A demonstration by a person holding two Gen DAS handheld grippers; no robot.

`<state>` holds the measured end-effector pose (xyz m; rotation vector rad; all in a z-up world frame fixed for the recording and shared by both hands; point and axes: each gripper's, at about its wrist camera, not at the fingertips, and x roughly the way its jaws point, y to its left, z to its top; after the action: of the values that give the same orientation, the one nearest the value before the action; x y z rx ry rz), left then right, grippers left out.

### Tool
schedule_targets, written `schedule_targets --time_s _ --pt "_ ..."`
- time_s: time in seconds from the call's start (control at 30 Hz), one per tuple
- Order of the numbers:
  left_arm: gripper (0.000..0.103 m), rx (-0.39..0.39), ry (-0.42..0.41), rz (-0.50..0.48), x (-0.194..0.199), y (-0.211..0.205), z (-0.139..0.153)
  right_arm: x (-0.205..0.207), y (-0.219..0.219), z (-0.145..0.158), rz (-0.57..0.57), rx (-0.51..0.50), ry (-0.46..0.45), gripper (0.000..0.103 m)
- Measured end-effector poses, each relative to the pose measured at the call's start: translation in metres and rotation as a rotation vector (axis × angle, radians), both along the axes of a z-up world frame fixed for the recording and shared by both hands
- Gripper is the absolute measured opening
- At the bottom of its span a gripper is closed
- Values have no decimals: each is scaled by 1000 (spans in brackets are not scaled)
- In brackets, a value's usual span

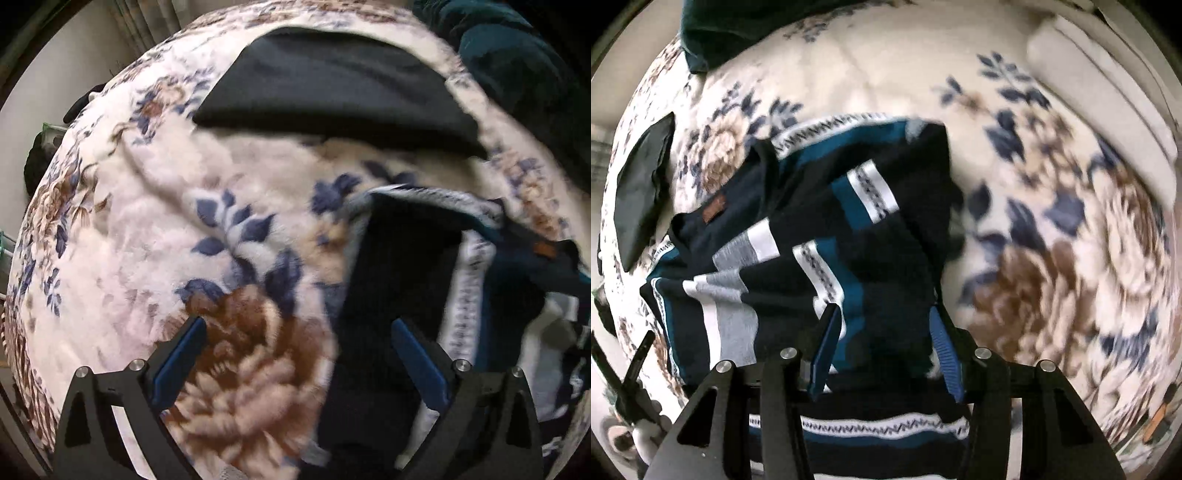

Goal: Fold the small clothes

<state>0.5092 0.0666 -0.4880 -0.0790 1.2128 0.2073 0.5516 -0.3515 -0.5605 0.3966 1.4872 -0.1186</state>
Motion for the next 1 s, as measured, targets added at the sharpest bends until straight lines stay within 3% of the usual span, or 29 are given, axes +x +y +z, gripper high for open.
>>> schedule_targets --time_s 0.1,0.17,0.33,0.4,0.47,0.5,0.53,0.63,0.73,0.77,0.8,0.83,1.0 --pt "103 11 -4 -26 -4 -21 4 -19 3 -29 -42 -18 53 52" --pt "103 46 22 -41 -5 -30 -8 -27 0 -36 -79 36 40 19" --pt "103 103 109 -67 -12 -32 -42 -55 -8 -6 -120 96 -45 18" --pt "103 86 108 -58 -15 -27 -42 -59 -10 -19 -97 101 47 19" --pt "103 92 112 -48 -15 -23 -39 -55 -15 -29 -58 75 119 32" --pt "103 88 114 -57 -14 -23 -36 -52 -14 -27 -41 32 121 33" --pt "103 90 109 -59 -13 -24 -33 -50 -12 -21 -25 25 87 33" --pt "103 92 89 -69 -7 -24 -25 -36 -7 3 -1 0 -33 57" --pt "103 92 67 -74 0 -30 -21 -9 -4 -3 -16 -30 -50 58" --pt "103 85 66 -72 2 -32 -22 0 -1 -12 -2 -36 -32 52" --pt "103 81 65 -69 4 -34 -22 6 3 -17 7 -34 -40 34" --pt "103 77 58 -68 6 -36 -23 7 4 -17 3 -46 -61 9" --pt "103 127 57 -83 13 -44 -33 -8 -7 8 -92 -55 -238 7"
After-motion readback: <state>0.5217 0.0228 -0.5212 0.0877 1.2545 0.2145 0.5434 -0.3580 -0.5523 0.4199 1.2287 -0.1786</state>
